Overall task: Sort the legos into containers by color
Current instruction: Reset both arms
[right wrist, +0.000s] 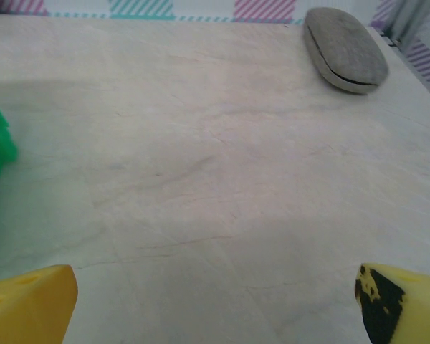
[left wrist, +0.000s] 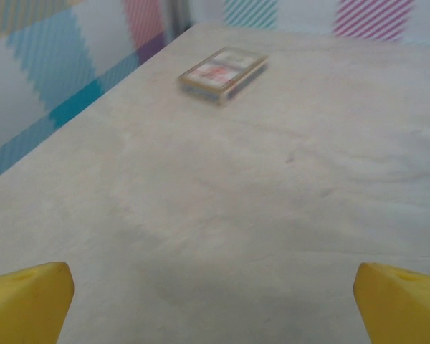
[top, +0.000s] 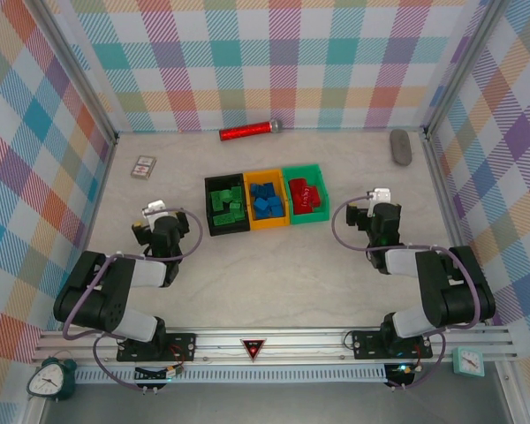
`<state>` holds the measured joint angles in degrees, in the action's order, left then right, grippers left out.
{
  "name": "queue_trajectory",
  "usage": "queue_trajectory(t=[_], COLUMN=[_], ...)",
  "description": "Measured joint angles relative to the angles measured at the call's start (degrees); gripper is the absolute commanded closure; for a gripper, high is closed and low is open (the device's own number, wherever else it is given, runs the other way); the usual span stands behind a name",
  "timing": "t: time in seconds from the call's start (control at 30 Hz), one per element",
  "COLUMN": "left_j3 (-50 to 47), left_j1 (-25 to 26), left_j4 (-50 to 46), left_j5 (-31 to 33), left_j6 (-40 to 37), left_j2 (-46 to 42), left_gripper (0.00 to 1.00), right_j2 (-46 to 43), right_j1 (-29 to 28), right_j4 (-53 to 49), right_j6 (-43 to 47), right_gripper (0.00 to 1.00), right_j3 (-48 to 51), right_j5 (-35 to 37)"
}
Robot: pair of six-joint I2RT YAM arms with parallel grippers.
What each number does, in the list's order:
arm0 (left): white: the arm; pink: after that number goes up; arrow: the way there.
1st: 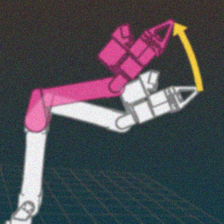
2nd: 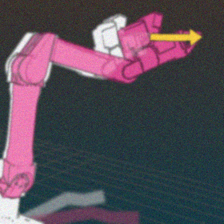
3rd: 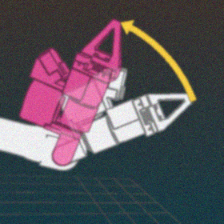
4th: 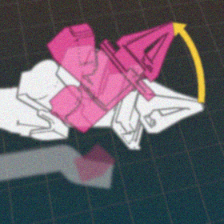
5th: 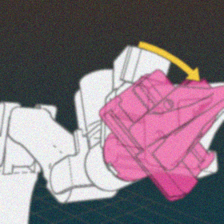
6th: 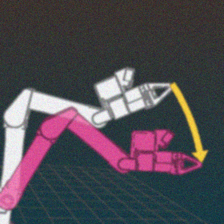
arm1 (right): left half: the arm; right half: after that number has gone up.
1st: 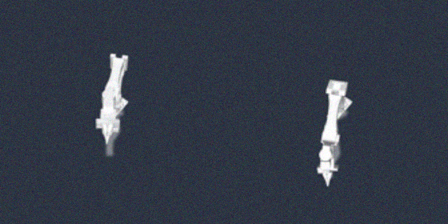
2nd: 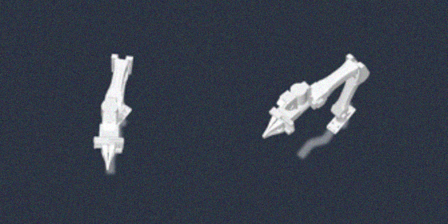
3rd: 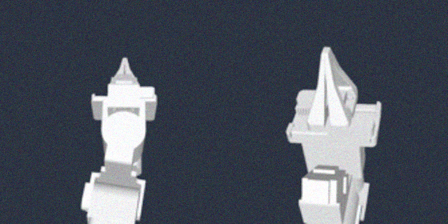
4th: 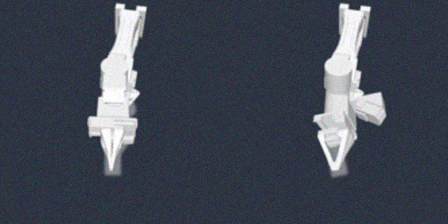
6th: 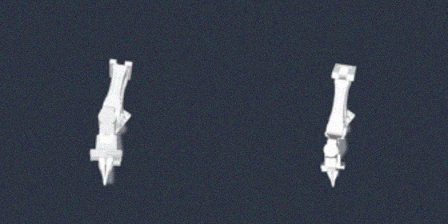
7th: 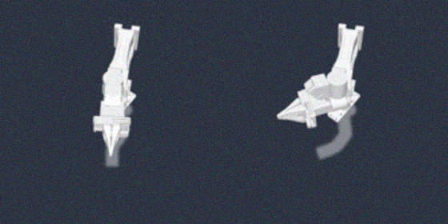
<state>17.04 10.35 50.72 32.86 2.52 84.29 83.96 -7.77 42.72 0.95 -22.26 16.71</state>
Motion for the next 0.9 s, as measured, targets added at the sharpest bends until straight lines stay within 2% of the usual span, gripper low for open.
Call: queue_trajectory(t=[0.13,0.3,0.4,0.53,0.9], left_j3=[-1.4,0.5,4.6,5.7,5.7], left_j1=[0.0,-0.2,-2.6,-4.2,-4.2], left_j4=[10.5,7.1,3.5,2.2,0.1], left_j5=[-8.6,-11.9,-15.0,-16.6,-17.9], left_j6=[-3.9,-5.1,-4.7,-4.3,-3.8], left_j2=[6.4,7.0,7.0,7.0,7.0], left_gripper=[0.00,0.00,0.00,0.00,0.00], right_j2=[0.0,3.3,3.7,3.7,3.7], right_j1=[1.6,5.0,5.9,5.9,5.9], right_j4=[1.1,3.2,2.7,2.7,2.7], right_j6=[0.0,-0.1,-0.2,-0.3,-0.3], right_gripper=[0.01,0.01,0.01,0.01,0.01], right_j3=[0.0,-0.2,-0.2,-0.3,-0.3], right_j5=[-4.0,-10.7,-12.8,-14.3,-15.3])
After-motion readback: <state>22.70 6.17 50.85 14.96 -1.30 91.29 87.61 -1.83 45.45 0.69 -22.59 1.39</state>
